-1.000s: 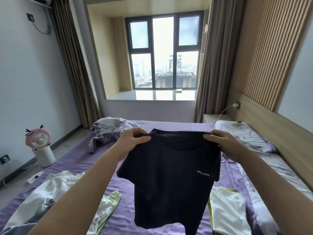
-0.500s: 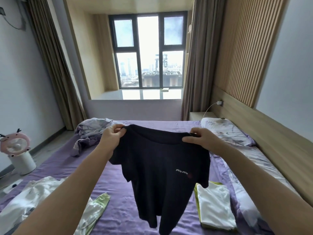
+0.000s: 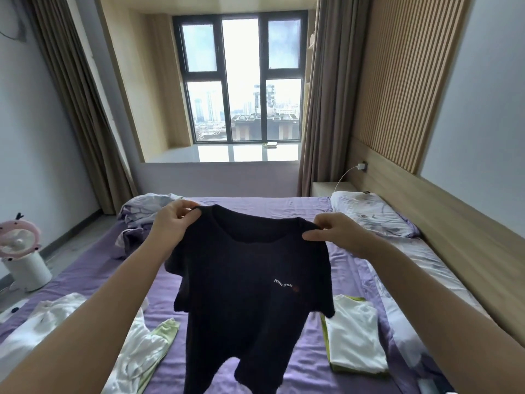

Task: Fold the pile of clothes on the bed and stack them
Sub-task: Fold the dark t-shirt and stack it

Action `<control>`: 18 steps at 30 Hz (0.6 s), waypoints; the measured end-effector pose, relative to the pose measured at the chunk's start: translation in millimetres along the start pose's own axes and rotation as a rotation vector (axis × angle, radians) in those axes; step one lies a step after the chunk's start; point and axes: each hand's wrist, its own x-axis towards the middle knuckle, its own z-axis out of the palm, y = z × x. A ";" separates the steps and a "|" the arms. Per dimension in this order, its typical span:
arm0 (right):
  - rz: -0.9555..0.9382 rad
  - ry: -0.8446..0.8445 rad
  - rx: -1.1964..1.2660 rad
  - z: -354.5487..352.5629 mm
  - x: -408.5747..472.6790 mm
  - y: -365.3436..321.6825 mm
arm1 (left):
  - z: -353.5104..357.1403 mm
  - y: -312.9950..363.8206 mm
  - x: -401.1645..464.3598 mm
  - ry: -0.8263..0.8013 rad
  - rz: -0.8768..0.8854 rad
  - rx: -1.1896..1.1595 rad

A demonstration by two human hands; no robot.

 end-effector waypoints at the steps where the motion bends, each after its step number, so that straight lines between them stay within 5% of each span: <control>1: -0.006 0.023 -0.040 2.7 2.2 0.8 | -0.6 -0.3 -1.6 -0.003 0.008 0.013; 5: -0.061 0.116 -0.103 10.8 9.0 0.8 | -5.0 -4.6 -5.4 0.004 0.030 0.060; 10: -0.012 0.002 0.053 7.9 8.9 2.1 | -12.6 -15.5 -6.7 0.032 0.038 0.242; 15: -0.036 0.222 -0.298 23.8 11.0 6.2 | -10.9 -20.6 -8.4 0.002 0.054 0.345; 18: -0.052 0.250 -0.170 30.7 10.3 6.9 | -9.0 -19.8 -9.4 0.005 0.072 0.360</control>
